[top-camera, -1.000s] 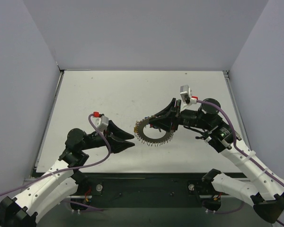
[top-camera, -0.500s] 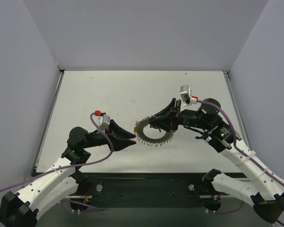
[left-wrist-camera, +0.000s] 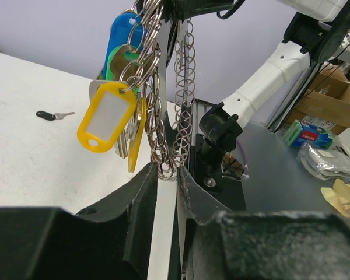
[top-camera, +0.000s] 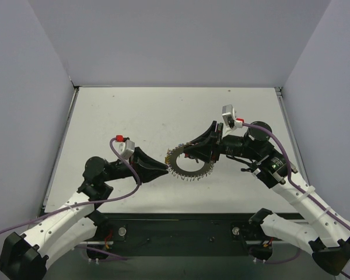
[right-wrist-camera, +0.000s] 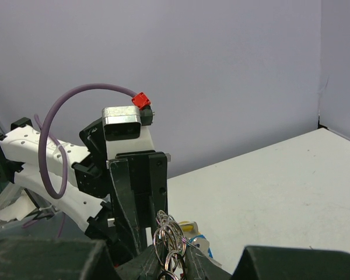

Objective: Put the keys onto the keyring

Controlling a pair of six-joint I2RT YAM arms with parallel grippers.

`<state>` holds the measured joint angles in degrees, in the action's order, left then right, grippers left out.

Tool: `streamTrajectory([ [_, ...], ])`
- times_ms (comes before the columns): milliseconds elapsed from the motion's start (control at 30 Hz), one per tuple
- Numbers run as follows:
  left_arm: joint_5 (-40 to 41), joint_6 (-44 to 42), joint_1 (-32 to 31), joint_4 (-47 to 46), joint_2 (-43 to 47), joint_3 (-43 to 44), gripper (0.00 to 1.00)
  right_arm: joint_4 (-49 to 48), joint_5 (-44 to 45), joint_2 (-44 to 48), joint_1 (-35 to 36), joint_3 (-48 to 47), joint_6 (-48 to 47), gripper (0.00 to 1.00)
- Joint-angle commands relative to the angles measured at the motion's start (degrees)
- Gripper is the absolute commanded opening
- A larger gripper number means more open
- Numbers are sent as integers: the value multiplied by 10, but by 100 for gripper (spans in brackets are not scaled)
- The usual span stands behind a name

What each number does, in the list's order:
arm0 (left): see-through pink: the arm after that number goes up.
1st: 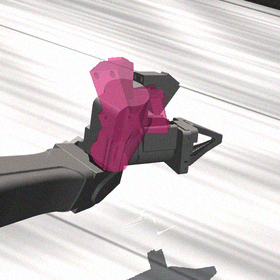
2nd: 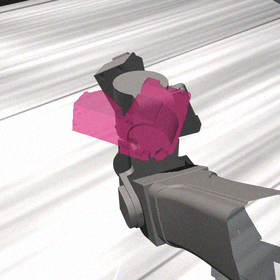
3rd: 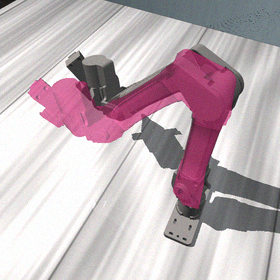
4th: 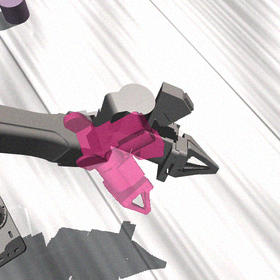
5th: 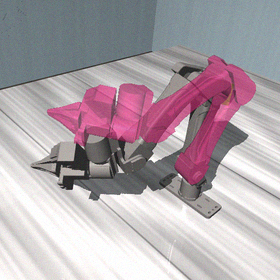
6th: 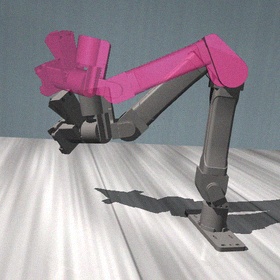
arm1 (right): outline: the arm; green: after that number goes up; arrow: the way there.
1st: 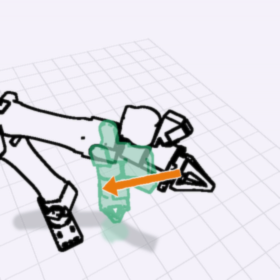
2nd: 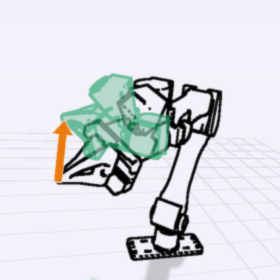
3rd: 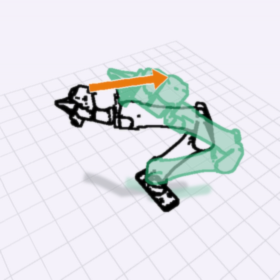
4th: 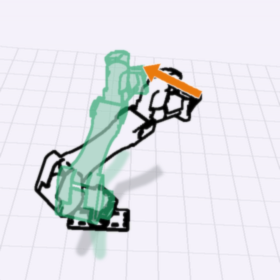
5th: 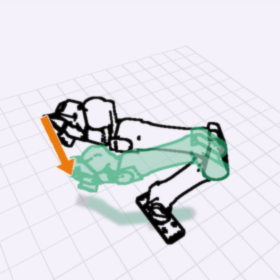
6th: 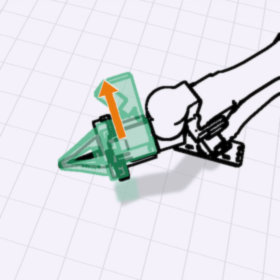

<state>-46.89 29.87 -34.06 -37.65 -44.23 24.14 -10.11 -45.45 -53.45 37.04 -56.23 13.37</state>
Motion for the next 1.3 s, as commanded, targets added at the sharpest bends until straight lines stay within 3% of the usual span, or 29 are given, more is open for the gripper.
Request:
streamTrajectory([
  [0,0,13,1,-54,-9,20,27,-73,-16,14,-5,-17,6,0],
  [233,-7,13,1,-47,-9,26,0,-74,-11,19,-5,-13,4,0],
  [1033,51,-97,1,219,79,95,0,-182,21,41,-15,66,72,0],
  [1067,52,-96,1,221,81,92,5,-183,22,45,-16,65,73,0],
  [1100,57,-92,1,220,84,88,25,-182,22,45,-16,64,73,0],
  [1133,61,-90,1,217,85,80,33,-182,21,47,-16,64,73,0],
  [1267,66,-70,1,185,91,57,46,-182,20,49,-17,61,74,0],
])
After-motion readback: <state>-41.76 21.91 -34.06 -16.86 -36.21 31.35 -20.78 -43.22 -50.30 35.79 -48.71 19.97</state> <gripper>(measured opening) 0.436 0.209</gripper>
